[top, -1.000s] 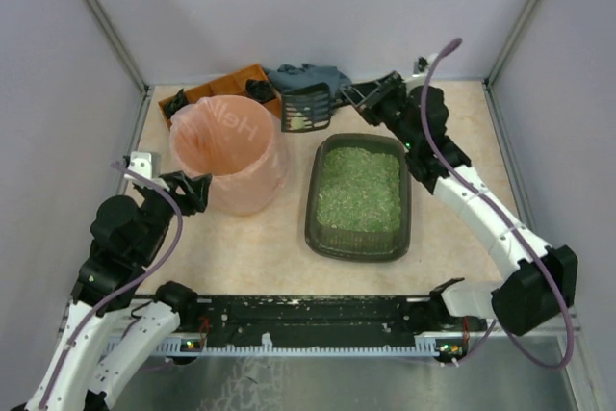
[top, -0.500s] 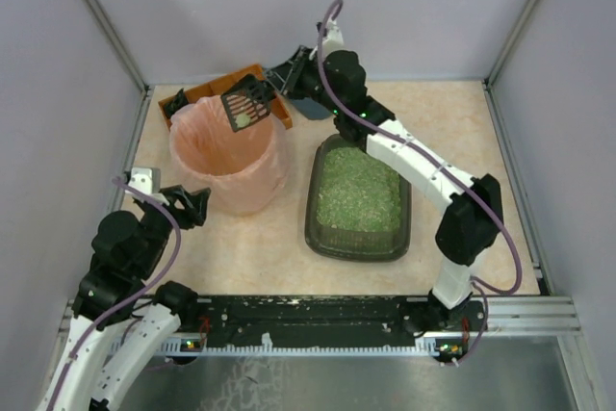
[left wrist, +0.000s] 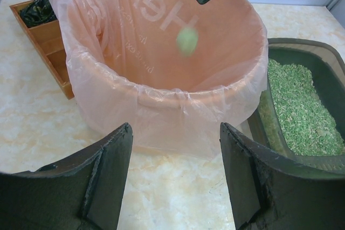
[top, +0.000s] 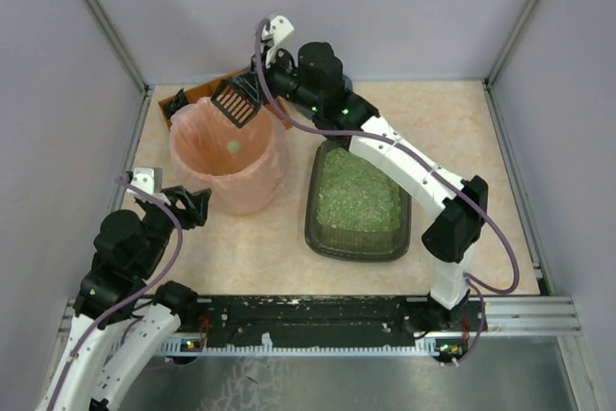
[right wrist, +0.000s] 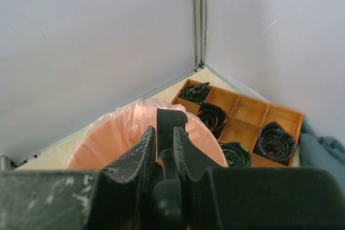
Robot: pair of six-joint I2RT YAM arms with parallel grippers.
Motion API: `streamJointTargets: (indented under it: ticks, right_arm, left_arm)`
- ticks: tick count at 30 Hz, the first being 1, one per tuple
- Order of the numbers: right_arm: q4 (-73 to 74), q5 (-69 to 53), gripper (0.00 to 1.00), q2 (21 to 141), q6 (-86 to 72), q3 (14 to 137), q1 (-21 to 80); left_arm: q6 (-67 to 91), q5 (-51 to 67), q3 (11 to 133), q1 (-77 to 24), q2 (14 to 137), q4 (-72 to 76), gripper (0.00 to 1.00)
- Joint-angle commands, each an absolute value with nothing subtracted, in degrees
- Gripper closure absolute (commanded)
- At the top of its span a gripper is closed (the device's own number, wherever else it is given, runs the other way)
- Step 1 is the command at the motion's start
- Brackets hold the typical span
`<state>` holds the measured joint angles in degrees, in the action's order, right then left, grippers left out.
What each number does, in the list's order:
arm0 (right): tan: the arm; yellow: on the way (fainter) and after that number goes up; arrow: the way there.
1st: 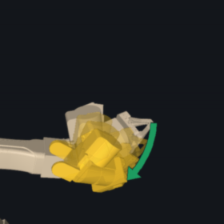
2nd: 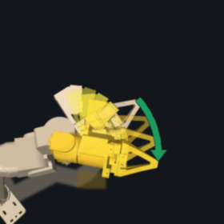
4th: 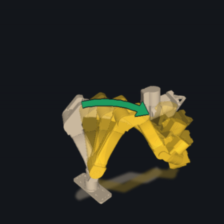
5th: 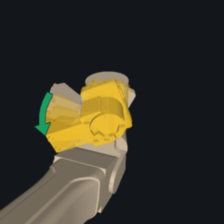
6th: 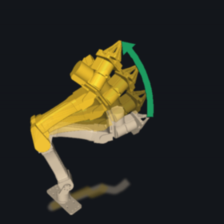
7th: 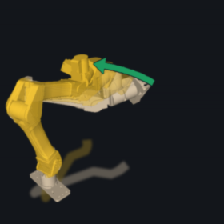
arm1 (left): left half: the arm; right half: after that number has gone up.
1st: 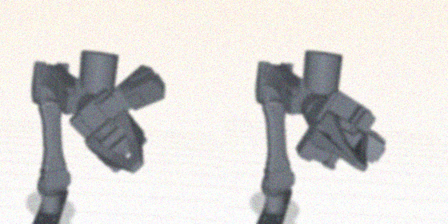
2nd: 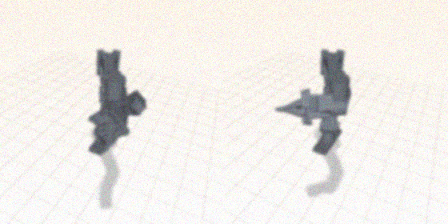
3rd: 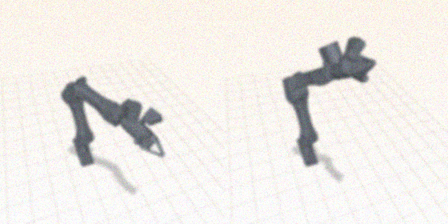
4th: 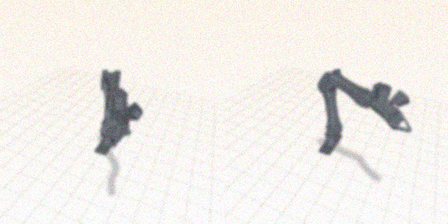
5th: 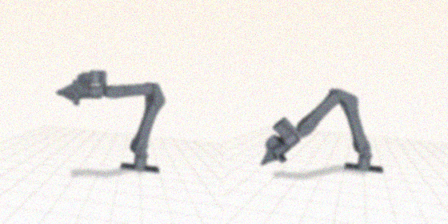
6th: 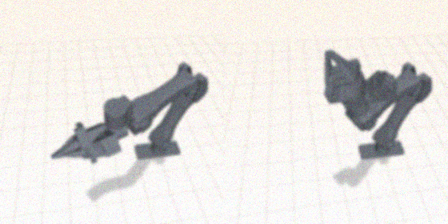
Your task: Clean the litter box
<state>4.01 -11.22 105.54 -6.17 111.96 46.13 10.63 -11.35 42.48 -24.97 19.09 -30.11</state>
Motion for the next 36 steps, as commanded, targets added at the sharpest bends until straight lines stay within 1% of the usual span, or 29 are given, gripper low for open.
streamJointTargets:
  ticks: [1, 4, 7, 10, 12, 16, 21, 24, 29, 32, 36]
  right_arm:
    - [3.17, -12.32, 1.0, 103.98, 2.55, 114.24, 47.45]
    - [1.62, -11.59, 1.0, 102.73, 2.07, 112.77, 47.55]
    - [1.58, -8.12, 1.0, 100.99, -0.93, 112.02, 47.59]
    - [3.65, -3.78, 1.0, 97.3, -10.7, 109.49, 47.6]
    - [1.59, -2.22, 1.0, 91.97, -17.78, 103.2, 47.62]
    - [-4.39, 4.68, 1.0, 81.4, -28.64, 88.2, 47.19]
    - [-2.57, 9.84, 1.0, 69.01, -37.31, 75.25, 43.38]
    - [-1.57, 11.78, 1.0, 60.82, -39.72, 66.71, 40.03]
    - [4.42, 21.86, 1.0, 48.62, -38.04, 57.18, 39.39]
    - [10.83, 27.35, 1.0, 43.89, -37.01, 52.52, 39.38]
    - [18.47, 31.48, 1.0, 38.99, -37.99, 46.48, 39.39]
  left_arm:
    - [10.43, -11.57, 42.3, -24.67, 19.25, -29.79, 0.29]
    - [10.34, -11.5, 42.32, -24.62, 19.29, -29.57, 0.28]
    - [10.59, -10.44, 42.48, -24.65, 19.49, -28.55, 0.28]
    - [12.14, -9.26, 43.9, -24.68, 20.7, -26.84, 0.27]
    - [12.97, -8.74, 45.33, -24.64, 22.23, -25.22, 0.27]
    - [13.65, -6.49, 48.68, -24.65, 27.62, -22.21, 0.27]
    - [15.45, -1.53, 50.8, -24.65, 32.41, -18.17, 0.3]
    - [16.63, 1.71, 51.8, -24.67, 35.26, -15.63, 0.32]
    - [18.63, 7.97, 55.6, -25.38, 43.42, -14.97, 0.32]
    - [18.96, 7.27, 57.65, -29.08, 47.35, -14.25, 0.31]
    - [16.96, 0.93, 61.39, -40.19, 54.17, -15.04, 0.3]
